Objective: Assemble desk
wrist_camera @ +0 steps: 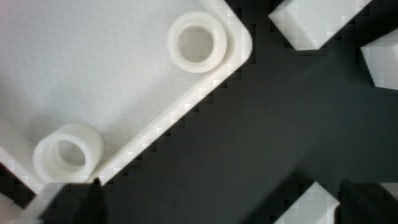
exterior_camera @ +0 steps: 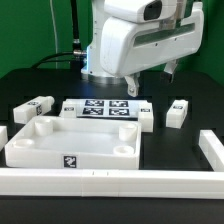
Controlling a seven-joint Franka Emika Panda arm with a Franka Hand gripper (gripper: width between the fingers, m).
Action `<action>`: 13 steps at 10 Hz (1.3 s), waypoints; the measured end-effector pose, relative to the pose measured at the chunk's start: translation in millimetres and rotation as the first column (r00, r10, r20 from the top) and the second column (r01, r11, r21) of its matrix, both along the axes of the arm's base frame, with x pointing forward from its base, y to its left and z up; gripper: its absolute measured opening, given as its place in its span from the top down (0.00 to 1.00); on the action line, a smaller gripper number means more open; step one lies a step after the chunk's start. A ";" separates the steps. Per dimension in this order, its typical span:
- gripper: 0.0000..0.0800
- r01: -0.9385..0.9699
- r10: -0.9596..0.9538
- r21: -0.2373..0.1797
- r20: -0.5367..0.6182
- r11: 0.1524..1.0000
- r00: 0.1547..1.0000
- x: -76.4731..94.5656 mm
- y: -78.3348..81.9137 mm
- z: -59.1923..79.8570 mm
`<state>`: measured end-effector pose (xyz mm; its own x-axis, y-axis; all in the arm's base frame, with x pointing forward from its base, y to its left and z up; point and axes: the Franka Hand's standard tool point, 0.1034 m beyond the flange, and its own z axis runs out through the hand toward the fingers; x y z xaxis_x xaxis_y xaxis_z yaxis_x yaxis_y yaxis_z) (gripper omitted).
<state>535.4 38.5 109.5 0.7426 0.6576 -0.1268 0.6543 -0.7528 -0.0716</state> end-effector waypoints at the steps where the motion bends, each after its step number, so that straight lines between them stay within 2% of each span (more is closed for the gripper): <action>1: 0.19 0.001 -0.001 0.000 0.000 1.000 1.000 0.4 -0.1 0.5; 6: 0.19 0.000 0.000 0.000 -0.002 1.000 1.000 0.1 0.0 -0.4; 7: 0.19 -0.092 0.091 0.015 0.029 0.996 0.995 2.3 -3.2 -2.5; 8: 0.19 -0.207 0.204 0.026 0.075 0.978 0.976 -2.5 -13.8 -8.7; 10: 0.19 -0.395 0.392 0.048 0.065 0.917 0.918 -14.7 -34.3 -18.3; 13: 0.19 -0.390 0.387 0.050 0.061 0.919 0.920 -15.7 -36.7 -20.3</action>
Offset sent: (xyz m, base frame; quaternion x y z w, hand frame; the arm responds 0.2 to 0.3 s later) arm 0.0000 0.0000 0.0000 0.0000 0.0000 0.0000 1.0000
